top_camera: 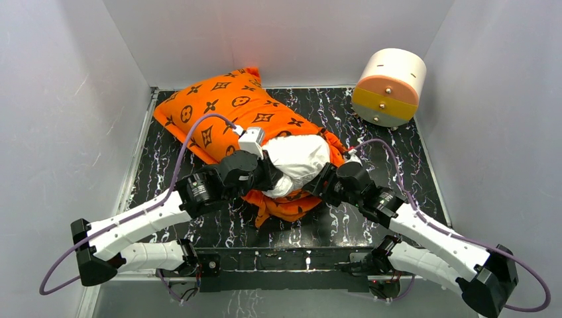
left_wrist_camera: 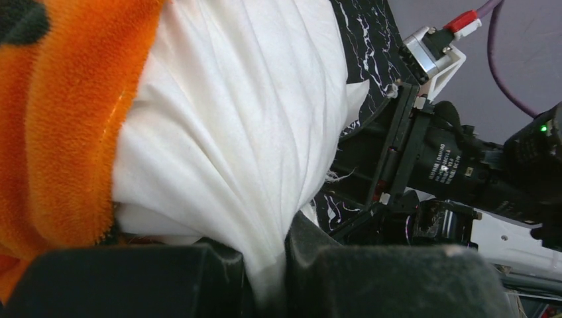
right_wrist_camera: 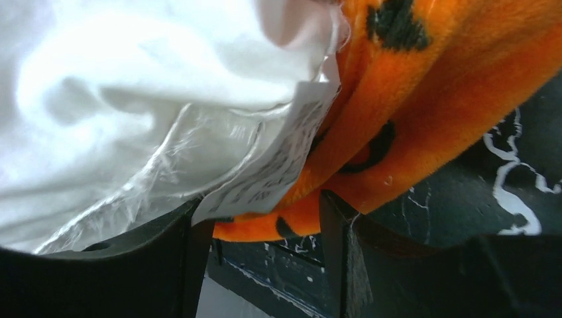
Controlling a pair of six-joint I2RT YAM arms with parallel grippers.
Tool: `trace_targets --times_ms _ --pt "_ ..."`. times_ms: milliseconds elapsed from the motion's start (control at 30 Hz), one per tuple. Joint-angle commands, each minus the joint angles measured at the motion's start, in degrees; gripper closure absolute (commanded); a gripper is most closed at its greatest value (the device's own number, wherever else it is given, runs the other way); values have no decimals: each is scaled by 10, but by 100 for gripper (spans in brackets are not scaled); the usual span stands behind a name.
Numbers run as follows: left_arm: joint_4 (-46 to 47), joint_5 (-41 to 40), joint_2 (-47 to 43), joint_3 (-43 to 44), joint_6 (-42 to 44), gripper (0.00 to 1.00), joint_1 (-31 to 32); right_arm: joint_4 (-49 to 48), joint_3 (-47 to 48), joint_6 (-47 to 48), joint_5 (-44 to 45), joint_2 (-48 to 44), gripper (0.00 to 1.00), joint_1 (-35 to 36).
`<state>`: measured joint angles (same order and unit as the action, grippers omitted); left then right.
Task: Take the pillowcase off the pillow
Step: Remove the pillow from the pillowcase.
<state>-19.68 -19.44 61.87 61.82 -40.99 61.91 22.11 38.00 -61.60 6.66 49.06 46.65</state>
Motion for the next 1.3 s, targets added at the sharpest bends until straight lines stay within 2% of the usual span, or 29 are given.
trace_targets --times_ms 0,167,233,300,400,467,533,667,767,867,967,1067,1133,1200,1267 --pt "99 23 -14 63 7 100 4 -196 -43 -54 6 -4 35 3" --pt "87 24 -12 70 5 100 4 -246 -47 -64 54 31 38 4" --pt "85 19 -15 72 8 100 4 -227 -46 -74 65 49 45 4" --pt "75 7 -18 84 18 100 4 -163 -45 -91 96 61 57 4" --pt "-22 -72 -7 144 22 100 3 -34 -61 -177 190 57 74 3" --pt "-80 -134 -9 177 30 100 4 -8 -99 -206 243 32 78 -1" --pt "-96 -184 -30 187 46 100 3 -26 -142 -199 264 3 79 -17" --pt "-125 -242 -66 200 63 100 3 -54 -189 -164 209 -16 81 -89" --pt "-150 -250 -85 204 57 100 3 -90 -197 -116 125 13 90 -160" --pt "-171 -252 -105 199 38 100 4 -124 -179 -73 64 66 89 -209" --pt "-190 -257 -128 183 19 100 3 -113 -124 -13 3 124 89 -243" --pt "-186 -227 -139 166 23 100 3 -93 -74 47 -13 113 84 -242" --pt "-181 -193 -135 157 29 100 3 -107 -65 85 -18 64 73 -242" --pt "-178 -165 -128 148 31 100 3 -111 -53 118 -13 15 58 -242" --pt "-182 -154 -119 144 24 100 3 -77 -17 152 -7 -7 46 -242"
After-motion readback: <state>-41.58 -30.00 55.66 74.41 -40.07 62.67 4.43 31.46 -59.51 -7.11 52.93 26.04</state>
